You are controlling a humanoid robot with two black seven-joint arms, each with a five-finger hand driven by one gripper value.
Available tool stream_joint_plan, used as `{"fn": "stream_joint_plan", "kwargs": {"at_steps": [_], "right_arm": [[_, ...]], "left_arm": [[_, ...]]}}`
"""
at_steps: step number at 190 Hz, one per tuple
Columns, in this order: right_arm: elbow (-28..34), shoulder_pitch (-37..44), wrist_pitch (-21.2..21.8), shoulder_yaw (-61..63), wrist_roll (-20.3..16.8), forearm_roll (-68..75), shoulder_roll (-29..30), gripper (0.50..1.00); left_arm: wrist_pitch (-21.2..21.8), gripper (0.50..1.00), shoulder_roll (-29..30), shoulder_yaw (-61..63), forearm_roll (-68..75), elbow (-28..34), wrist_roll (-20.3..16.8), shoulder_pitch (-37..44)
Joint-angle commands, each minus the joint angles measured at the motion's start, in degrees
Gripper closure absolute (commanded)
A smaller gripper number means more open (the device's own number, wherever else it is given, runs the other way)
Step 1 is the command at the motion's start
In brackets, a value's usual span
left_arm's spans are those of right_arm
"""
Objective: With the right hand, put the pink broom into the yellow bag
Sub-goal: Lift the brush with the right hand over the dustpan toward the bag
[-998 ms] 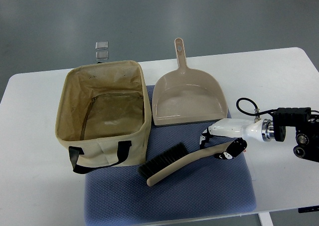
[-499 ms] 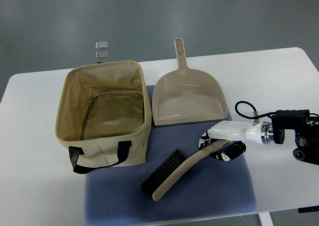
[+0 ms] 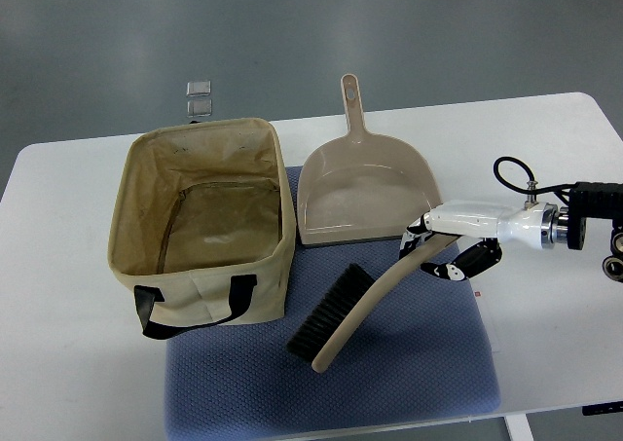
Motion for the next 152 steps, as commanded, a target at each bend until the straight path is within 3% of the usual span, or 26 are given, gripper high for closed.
{"fn": "stream_joint_plan", "kwargs": {"at_steps": [1, 111, 152], "right_arm": [[0.2, 0.0, 1.9, 2.2, 0.9, 1.9, -1.2, 1.000], [-0.5, 0.0, 11.1, 16.1, 1.8, 10.8, -12.1, 1.000], [-3.0, 0.1, 14.2, 21.5, 1.5, 11.2, -12.7, 1.000]], "left_arm": [[0.0, 0.500, 0.0, 0.0, 0.0, 0.0, 0.0, 0.0], [0.0, 0.500, 0.0, 0.0, 0.0, 0.0, 0.0, 0.0], [0.0, 0.500, 0.0, 0.0, 0.0, 0.0, 0.0, 0.0]]}}
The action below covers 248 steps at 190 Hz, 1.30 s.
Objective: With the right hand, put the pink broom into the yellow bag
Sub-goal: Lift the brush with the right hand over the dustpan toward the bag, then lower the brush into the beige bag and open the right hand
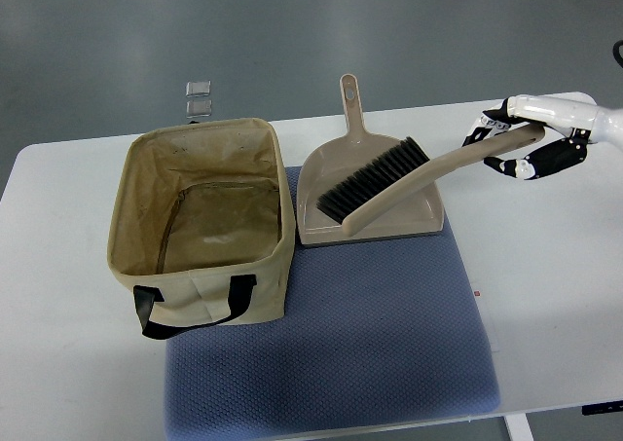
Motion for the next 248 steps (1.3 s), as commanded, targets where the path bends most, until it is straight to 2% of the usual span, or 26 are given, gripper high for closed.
{"fn": "stream_joint_plan", "kwargs": {"at_steps": [1, 42, 100, 147, 177, 199, 216, 248], "right_arm": [[-1.4, 0.1, 1.6, 3.0, -0.4, 0.1, 0.0, 1.000], [-4.3, 5.4, 3.8, 4.4, -2.5, 0.1, 2.3, 1.000], [-14.6, 13.9, 6.0, 2.0, -5.6, -2.8, 19.9, 1.000], [-25.1, 17.7, 5.9, -2.4, -5.7, -7.6, 34.6, 1.000], [-30.9, 19.0, 5.4, -3.6, -5.8, -10.3, 41.6, 1.000], [-34.5, 19.5, 5.0, -4.1, -6.5, -12.9, 45.5, 1.000], [-37.3, 19.4, 2.9, -4.3, -7.6, -14.6, 48.8, 1.000], [-37.6, 19.3, 1.3, -4.3, -7.6, -14.7, 49.4, 1.000]], "left_arm": [[0.0, 0.500, 0.0, 0.0, 0.0, 0.0, 0.0, 0.0], [0.0, 0.500, 0.0, 0.0, 0.0, 0.0, 0.0, 0.0], [0.0, 0.500, 0.0, -0.1, 0.0, 0.0, 0.0, 0.0], [0.0, 0.500, 0.0, -0.1, 0.0, 0.0, 0.0, 0.0], [0.0, 0.500, 0.0, -0.1, 0.0, 0.0, 0.0, 0.0], [0.0, 0.500, 0.0, -0.1, 0.0, 0.0, 0.0, 0.0], [0.0, 0.500, 0.0, -0.1, 0.0, 0.0, 0.0, 0.0], [0.0, 0.500, 0.0, -0.1, 0.0, 0.0, 0.0, 0.0]]}}
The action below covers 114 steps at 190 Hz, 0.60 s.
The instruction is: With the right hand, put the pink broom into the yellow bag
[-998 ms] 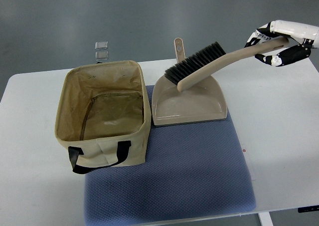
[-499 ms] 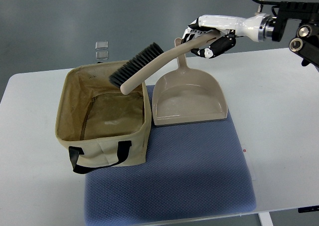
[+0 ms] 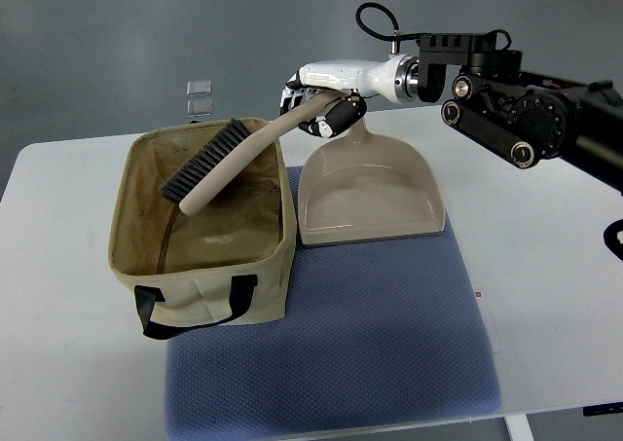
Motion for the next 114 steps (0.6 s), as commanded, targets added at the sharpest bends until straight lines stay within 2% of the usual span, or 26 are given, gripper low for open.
{"fn": "stream_joint_plan", "kwargs": {"at_steps": [1, 18, 21, 26, 27, 28, 31, 32, 33, 36, 38, 41, 62, 85, 98, 114], "right_arm": [[-0.1, -0.1, -0.8, 0.0, 0.0, -0.1, 0.3, 1.000], [-0.1, -0.2, -0.9, 0.2, 0.3, 0.0, 0.3, 1.000], [0.0, -0.3, -0.9, 0.3, 0.4, 0.0, 0.3, 0.955], [0.1, -0.4, -0.9, 0.4, 0.4, 0.1, 0.3, 0.910], [0.1, -0.4, -0.9, 0.4, 0.5, 0.1, 0.3, 0.885], [0.1, -0.4, -0.9, 0.4, 0.5, 0.1, 0.3, 0.885], [0.1, -0.5, -1.0, 0.5, 0.4, 0.4, 0.2, 0.832], [0.1, -0.5, -1.0, 0.5, 0.4, 0.4, 0.2, 0.832], [0.2, -0.5, -1.0, 0.5, 0.4, 0.6, 0.2, 0.804], [0.2, -0.5, -1.0, 0.6, 0.3, 0.7, 0.2, 0.777], [0.3, -0.6, -1.1, 0.9, 0.2, 0.8, 0.1, 0.734], [0.4, -0.7, -1.2, 1.1, 0.2, 0.9, 0.0, 0.709], [0.4, -0.8, -2.8, 1.2, 0.2, 1.4, -0.3, 0.640], [0.6, -0.8, -3.1, 1.5, 0.6, 1.5, -0.6, 0.630], [1.1, -0.9, -2.9, 3.2, 0.6, 1.5, -0.7, 0.607], [1.3, -1.1, -2.5, 5.8, 0.6, 1.5, -1.0, 0.607]], "left_arm": [[0.0, 0.500, 0.0, 0.0, 0.0, 0.0, 0.0, 0.0], [0.0, 0.500, 0.0, 0.0, 0.0, 0.0, 0.0, 0.0], [0.0, 0.500, 0.0, 0.0, 0.0, 0.0, 0.0, 0.0], [0.0, 0.500, 0.0, 0.0, 0.0, 0.0, 0.0, 0.0], [0.0, 0.500, 0.0, 0.0, 0.0, 0.0, 0.0, 0.0], [0.0, 0.500, 0.0, 0.0, 0.0, 0.0, 0.0, 0.0], [0.0, 0.500, 0.0, 0.0, 0.0, 0.0, 0.0, 0.0], [0.0, 0.500, 0.0, 0.0, 0.0, 0.0, 0.0, 0.0], [0.0, 0.500, 0.0, 0.0, 0.0, 0.0, 0.0, 0.0], [0.0, 0.500, 0.0, 0.0, 0.0, 0.0, 0.0, 0.0], [0.0, 0.500, 0.0, 0.0, 0.0, 0.0, 0.0, 0.0], [0.0, 0.500, 0.0, 0.0, 0.0, 0.0, 0.0, 0.0], [0.0, 0.500, 0.0, 0.0, 0.0, 0.0, 0.0, 0.0], [0.0, 0.500, 0.0, 0.0, 0.0, 0.0, 0.0, 0.0], [0.0, 0.500, 0.0, 0.0, 0.0, 0.0, 0.0, 0.0], [0.0, 0.500, 0.0, 0.0, 0.0, 0.0, 0.0, 0.0]]}}
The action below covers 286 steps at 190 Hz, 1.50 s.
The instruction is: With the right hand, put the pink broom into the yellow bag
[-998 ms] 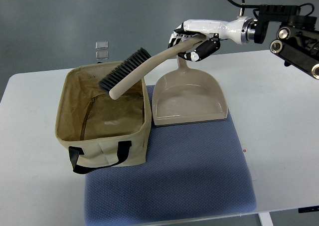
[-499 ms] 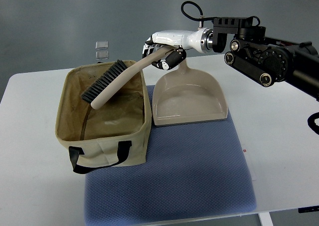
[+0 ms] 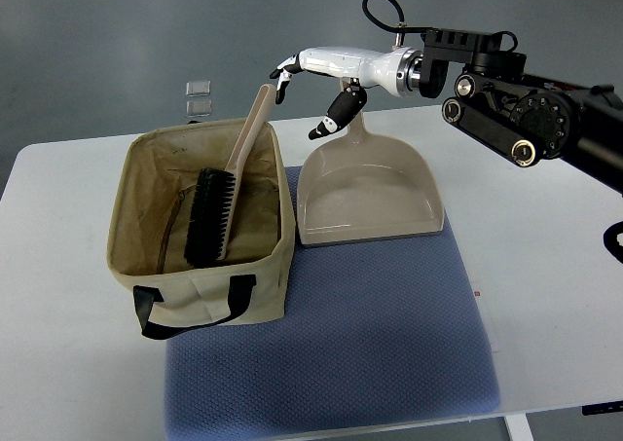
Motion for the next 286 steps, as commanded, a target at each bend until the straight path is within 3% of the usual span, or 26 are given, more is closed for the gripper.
{"fn": "stream_joint_plan", "kwargs": {"at_steps": [1, 33, 65, 101, 159, 210, 246, 286], "right_arm": [[0.3, -0.3, 0.5, 3.2, 0.1, 0.0, -0.4, 0.607], [0.2, -4.1, 1.5, 12.6, 0.1, 1.2, -1.0, 0.605], [-1.6, -10.0, 1.5, 19.2, -0.5, 12.1, -1.5, 0.605], [-6.1, -15.9, -1.0, 22.0, -0.5, 32.3, -2.2, 0.605], [-11.8, -18.3, -1.5, 22.1, -0.6, 64.5, -1.6, 0.574], [-13.6, -18.5, -3.0, 22.1, -0.4, 69.3, -0.9, 0.572], [-14.3, -19.9, -7.8, 17.6, 0.1, 67.6, -0.9, 0.572], [-14.2, -20.6, -7.8, 17.8, 0.2, 67.7, -0.8, 0.572]], "left_arm": [[0.0, 0.500, 0.0, 0.0, 0.0, 0.0, 0.0, 0.0], [0.0, 0.500, 0.0, 0.0, 0.0, 0.0, 0.0, 0.0], [0.0, 0.500, 0.0, 0.0, 0.0, 0.0, 0.0, 0.0], [0.0, 0.500, 0.0, 0.0, 0.0, 0.0, 0.0, 0.0], [0.0, 0.500, 0.0, 0.0, 0.0, 0.0, 0.0, 0.0], [0.0, 0.500, 0.0, 0.0, 0.0, 0.0, 0.0, 0.0], [0.0, 0.500, 0.0, 0.0, 0.0, 0.0, 0.0, 0.0], [0.0, 0.500, 0.0, 0.0, 0.0, 0.0, 0.0, 0.0]]}}
